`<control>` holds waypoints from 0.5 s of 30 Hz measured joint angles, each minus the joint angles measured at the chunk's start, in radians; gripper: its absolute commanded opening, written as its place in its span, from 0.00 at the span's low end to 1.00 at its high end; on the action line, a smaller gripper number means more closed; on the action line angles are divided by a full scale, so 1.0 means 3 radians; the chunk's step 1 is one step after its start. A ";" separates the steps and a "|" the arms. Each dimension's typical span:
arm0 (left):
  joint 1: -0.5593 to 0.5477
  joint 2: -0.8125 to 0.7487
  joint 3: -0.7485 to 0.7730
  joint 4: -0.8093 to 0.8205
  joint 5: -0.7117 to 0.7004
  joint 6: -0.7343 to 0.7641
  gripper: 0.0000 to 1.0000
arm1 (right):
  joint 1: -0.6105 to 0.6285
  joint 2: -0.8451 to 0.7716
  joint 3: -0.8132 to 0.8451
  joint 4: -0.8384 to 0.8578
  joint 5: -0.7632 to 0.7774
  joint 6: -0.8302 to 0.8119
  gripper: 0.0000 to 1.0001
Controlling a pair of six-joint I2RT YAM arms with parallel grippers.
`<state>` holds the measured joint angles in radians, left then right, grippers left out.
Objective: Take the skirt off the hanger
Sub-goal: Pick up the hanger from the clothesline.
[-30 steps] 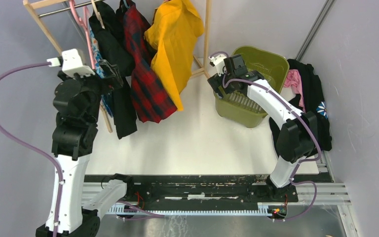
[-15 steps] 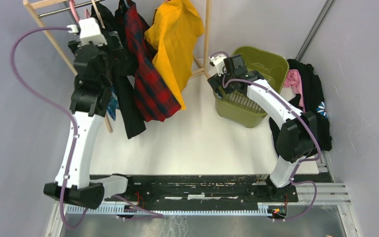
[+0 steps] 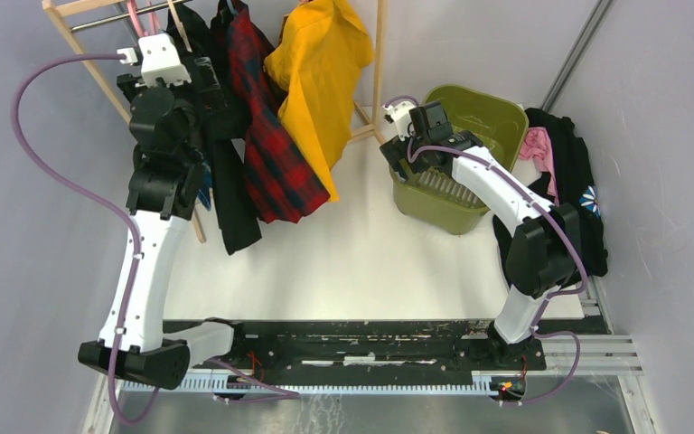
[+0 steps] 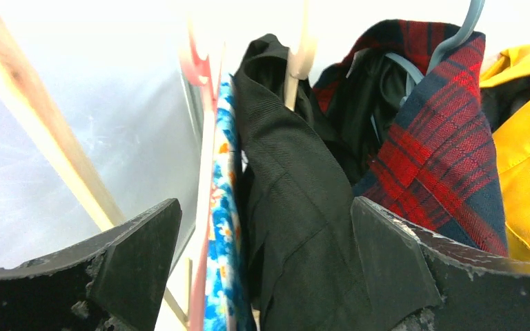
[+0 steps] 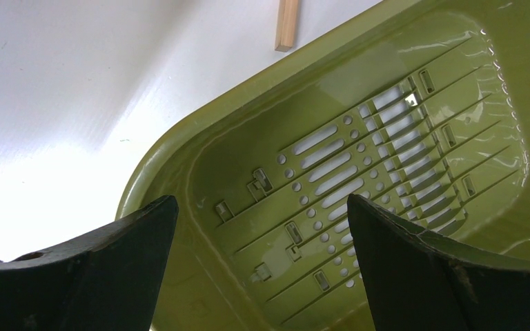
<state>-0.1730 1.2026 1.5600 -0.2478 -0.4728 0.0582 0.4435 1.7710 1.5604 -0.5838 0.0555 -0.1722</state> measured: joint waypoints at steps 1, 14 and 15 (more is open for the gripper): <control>0.0000 -0.0041 -0.0009 0.0004 -0.0006 0.0009 0.99 | 0.0000 0.0000 0.0000 0.0000 -0.0009 0.0009 1.00; 0.0509 -0.0057 -0.0098 0.0127 0.0039 0.0170 0.99 | 0.0000 0.0000 0.0000 -0.0001 -0.0127 0.0167 0.99; 0.0524 0.0017 -0.0081 0.0142 0.0079 0.0178 0.99 | 0.0000 0.0000 -0.0001 0.0000 -0.0127 0.0175 0.99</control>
<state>-0.0158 1.2076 1.5356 -0.2050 -0.4492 0.1116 0.4435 1.7710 1.5600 -0.5838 0.0174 -0.1196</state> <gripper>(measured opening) 0.993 0.992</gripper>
